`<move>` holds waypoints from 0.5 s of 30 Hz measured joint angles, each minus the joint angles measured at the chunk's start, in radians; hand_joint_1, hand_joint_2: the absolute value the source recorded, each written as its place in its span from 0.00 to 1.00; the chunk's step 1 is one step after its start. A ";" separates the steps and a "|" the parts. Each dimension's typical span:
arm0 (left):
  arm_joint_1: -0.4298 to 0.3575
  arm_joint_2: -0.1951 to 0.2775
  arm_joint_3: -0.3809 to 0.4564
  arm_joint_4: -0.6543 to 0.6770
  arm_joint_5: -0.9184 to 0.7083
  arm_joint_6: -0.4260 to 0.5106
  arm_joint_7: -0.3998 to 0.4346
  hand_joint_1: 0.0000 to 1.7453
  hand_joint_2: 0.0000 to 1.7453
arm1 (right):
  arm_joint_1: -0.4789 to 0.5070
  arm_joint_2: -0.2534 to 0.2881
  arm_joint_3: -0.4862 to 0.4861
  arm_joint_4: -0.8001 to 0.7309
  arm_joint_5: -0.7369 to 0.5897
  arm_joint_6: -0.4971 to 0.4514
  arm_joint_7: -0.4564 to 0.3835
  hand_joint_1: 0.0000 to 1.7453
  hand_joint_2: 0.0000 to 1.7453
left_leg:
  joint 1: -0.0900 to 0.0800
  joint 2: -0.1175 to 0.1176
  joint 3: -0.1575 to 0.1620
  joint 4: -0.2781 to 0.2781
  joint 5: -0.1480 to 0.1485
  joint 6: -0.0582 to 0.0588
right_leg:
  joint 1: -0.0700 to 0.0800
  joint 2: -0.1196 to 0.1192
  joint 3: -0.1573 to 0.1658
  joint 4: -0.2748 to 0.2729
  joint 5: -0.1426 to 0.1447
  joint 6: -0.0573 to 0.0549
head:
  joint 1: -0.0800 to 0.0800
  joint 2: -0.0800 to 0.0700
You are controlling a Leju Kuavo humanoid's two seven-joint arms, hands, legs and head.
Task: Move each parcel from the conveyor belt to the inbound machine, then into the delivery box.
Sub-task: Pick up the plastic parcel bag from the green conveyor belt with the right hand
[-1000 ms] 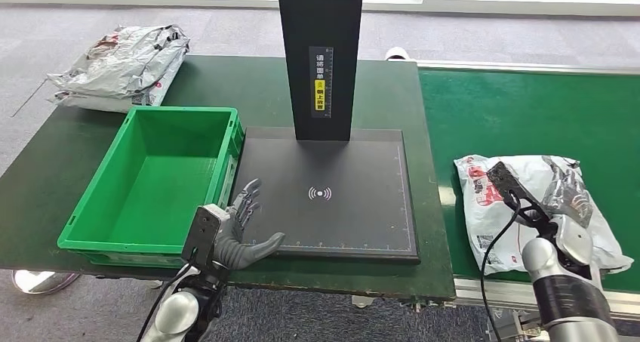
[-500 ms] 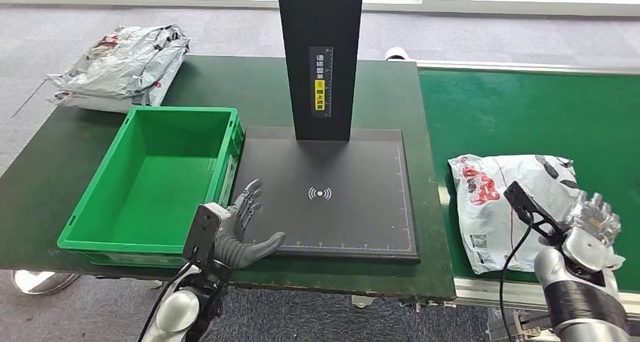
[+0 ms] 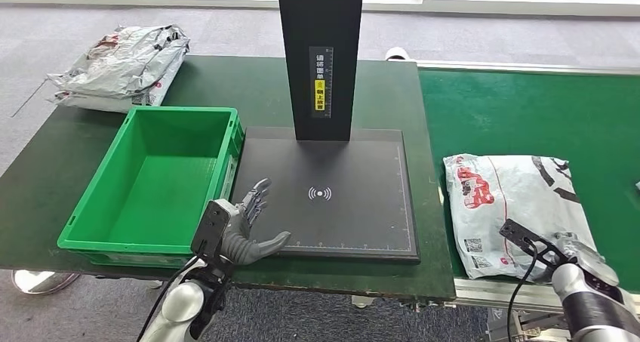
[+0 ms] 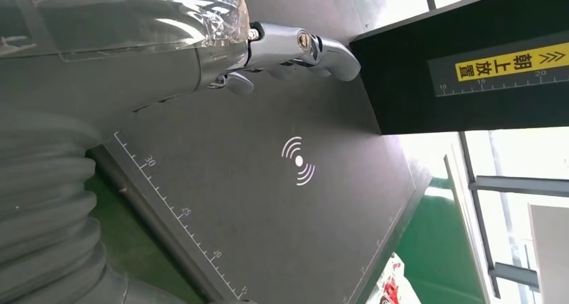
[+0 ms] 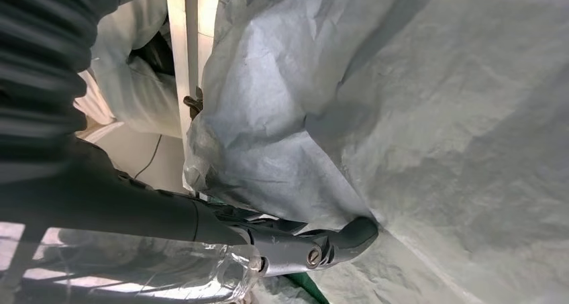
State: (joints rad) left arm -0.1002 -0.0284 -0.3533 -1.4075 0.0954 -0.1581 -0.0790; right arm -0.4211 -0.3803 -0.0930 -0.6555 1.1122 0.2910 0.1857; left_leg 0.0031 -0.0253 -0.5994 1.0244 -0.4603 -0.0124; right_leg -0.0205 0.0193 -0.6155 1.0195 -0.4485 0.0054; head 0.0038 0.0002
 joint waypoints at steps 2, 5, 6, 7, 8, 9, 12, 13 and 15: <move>-0.005 0.000 0.000 0.010 0.000 0.000 -0.007 0.00 1.00 | 0.000 -0.008 0.006 0.000 -0.003 0.039 -0.019 0.00 1.00 | 0.000 0.000 0.000 0.000 0.000 0.000 | 0.000 0.000 0.000 0.000 0.000 0.000 | 0.000 0.000; -0.013 0.001 0.000 0.022 0.002 0.000 -0.015 0.00 1.00 | -0.002 -0.020 0.027 0.000 -0.009 0.099 -0.055 0.58 1.00 | 0.000 0.000 0.001 0.000 0.000 0.000 | 0.000 0.000 0.001 0.000 0.000 0.000 | 0.000 0.000; -0.015 0.001 0.000 0.026 0.002 0.000 -0.018 0.00 1.00 | -0.003 -0.025 0.037 0.001 -0.014 0.119 -0.069 0.82 1.00 | 0.000 0.000 0.001 0.000 0.000 0.000 | 0.000 0.000 0.002 0.000 0.000 0.000 | 0.000 0.000; -0.018 0.001 0.000 0.030 0.002 0.000 -0.020 0.00 1.00 | -0.005 -0.029 0.046 0.002 -0.019 0.135 -0.082 1.00 1.00 | 0.000 0.000 0.001 0.000 0.000 0.000 | 0.000 0.000 0.002 0.000 0.000 0.000 | 0.000 0.000; -0.021 0.001 0.000 0.033 0.003 0.000 -0.023 0.00 1.00 | -0.006 -0.034 0.055 0.003 -0.023 0.146 -0.092 1.00 1.00 | 0.000 0.000 0.001 0.000 0.000 0.000 | 0.000 0.000 0.002 0.000 0.000 0.000 | 0.000 0.000; -0.024 0.001 0.000 0.037 0.003 0.000 -0.025 0.00 1.00 | -0.008 -0.038 0.065 0.005 -0.027 0.154 -0.101 1.00 1.00 | 0.000 0.000 0.002 0.000 0.000 0.000 | 0.000 0.000 0.003 0.000 0.000 0.000 | 0.000 0.000; -0.027 0.001 -0.001 0.043 0.003 0.002 -0.028 0.00 1.00 | -0.015 -0.046 0.091 0.011 -0.036 0.156 -0.113 1.00 1.00 | 0.000 0.000 0.003 0.000 0.000 0.000 | 0.000 0.000 0.004 0.000 0.000 0.000 | 0.000 0.000; -0.027 0.001 -0.001 0.044 0.003 0.003 -0.029 0.00 1.00 | -0.019 -0.049 0.099 0.012 -0.039 0.156 -0.114 1.00 1.00 | 0.000 0.000 0.003 0.001 0.000 0.000 | 0.000 0.000 0.004 0.000 0.000 0.000 | 0.000 0.000; -0.027 0.001 0.000 0.045 0.003 0.004 -0.029 0.00 1.00 | -0.025 -0.052 0.115 0.014 -0.046 0.157 -0.116 1.00 1.00 | 0.000 0.000 0.004 0.001 0.000 0.001 | 0.000 0.000 0.005 0.000 0.000 0.000 | 0.000 0.000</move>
State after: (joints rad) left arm -0.1273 -0.0275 -0.3538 -1.3630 0.0984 -0.1536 -0.1084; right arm -0.4460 -0.4325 0.0219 -0.6410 1.0657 0.4478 0.0698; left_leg 0.0031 -0.0256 -0.5959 1.0251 -0.4606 -0.0117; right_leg -0.0202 0.0191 -0.6107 1.0191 -0.4485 0.0056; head 0.0038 0.0003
